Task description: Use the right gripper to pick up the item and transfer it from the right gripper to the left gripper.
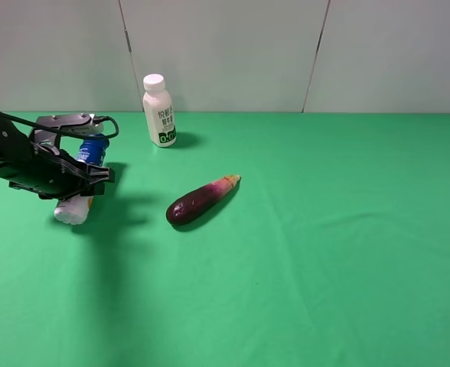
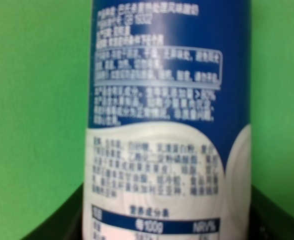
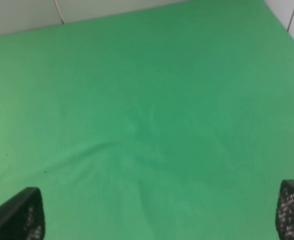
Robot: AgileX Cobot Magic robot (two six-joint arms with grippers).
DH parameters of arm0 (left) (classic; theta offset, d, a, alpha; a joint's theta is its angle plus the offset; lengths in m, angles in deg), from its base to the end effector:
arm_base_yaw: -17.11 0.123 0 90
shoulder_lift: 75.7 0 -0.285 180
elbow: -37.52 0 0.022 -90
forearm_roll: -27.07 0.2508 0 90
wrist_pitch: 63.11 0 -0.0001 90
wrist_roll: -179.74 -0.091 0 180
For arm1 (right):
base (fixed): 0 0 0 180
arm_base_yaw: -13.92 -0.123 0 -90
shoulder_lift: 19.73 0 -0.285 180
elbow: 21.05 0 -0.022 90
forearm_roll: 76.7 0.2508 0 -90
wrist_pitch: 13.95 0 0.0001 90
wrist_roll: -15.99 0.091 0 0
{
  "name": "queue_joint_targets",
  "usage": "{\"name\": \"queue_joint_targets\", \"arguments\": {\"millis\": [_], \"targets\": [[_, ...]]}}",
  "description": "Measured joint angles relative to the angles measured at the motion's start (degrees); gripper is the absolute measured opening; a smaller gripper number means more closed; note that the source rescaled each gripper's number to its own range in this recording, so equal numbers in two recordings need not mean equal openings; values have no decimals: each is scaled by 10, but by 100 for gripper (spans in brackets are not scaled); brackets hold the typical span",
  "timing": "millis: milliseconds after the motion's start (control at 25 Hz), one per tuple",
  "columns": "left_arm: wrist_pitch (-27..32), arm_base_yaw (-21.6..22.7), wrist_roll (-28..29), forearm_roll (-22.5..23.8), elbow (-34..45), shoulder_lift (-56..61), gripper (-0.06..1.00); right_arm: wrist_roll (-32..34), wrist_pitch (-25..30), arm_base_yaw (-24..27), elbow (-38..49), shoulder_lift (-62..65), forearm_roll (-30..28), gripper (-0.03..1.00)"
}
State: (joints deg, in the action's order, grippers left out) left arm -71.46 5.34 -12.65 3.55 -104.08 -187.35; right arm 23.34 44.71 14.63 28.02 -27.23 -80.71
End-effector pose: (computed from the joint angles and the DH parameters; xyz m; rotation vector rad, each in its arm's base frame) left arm 0.2995 -0.0570 0.1095 -0.0058 2.4854 -0.0957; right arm -0.0033 -0.0054 0.2780 0.1427 2.0042 -0.0093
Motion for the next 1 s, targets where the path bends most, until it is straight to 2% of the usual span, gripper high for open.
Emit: {"name": "queue_joint_targets", "arguments": {"millis": [600,680,920,1000], "targets": [[9,15,0,0,0,0,1,0,0,0,0,0,0,100],[10,15,-1,0,0,0,11,0,0,0,0,0,0,100],[7,16,-20,0,-2,1,64,0,0,0,0,0,0,100],[7,16,-21,0,-2,1,79,0,0,0,0,0,0,100]]}}
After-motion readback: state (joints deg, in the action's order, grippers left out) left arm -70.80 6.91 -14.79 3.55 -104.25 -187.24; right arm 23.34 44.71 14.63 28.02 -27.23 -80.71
